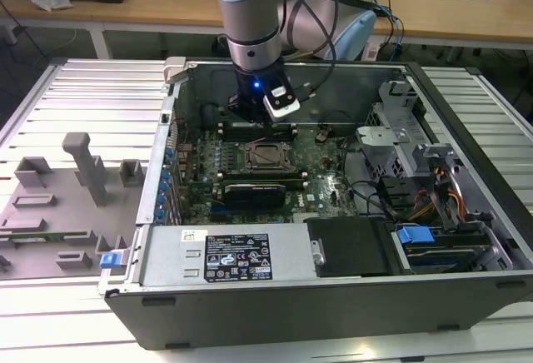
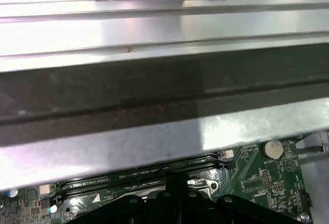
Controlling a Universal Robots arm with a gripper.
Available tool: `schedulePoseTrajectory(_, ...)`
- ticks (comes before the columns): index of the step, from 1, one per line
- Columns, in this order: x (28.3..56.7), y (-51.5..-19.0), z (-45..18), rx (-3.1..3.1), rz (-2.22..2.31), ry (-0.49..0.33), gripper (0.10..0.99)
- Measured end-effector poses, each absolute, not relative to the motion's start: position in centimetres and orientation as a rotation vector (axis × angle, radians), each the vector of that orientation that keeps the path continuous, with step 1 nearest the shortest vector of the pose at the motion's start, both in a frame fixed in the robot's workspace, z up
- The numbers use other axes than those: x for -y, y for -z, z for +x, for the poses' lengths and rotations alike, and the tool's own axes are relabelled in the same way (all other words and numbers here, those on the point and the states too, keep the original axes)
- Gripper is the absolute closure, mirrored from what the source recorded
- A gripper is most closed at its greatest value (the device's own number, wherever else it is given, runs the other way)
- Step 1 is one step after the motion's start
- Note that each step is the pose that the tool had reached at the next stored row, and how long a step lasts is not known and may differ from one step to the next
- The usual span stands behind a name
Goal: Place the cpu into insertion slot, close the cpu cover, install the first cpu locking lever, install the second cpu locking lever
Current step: 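Install the first cpu locking lever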
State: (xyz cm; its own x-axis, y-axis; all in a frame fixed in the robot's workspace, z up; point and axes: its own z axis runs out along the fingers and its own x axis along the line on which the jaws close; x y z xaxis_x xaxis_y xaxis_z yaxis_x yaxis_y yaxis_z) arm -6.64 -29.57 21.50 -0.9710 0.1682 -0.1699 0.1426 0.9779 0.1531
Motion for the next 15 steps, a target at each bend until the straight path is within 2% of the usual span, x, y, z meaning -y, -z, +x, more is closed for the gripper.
schedulePoseTrajectory(15, 29.1, -19.8, -6.2, -2.913, 0.425, -0.189, 0.980)
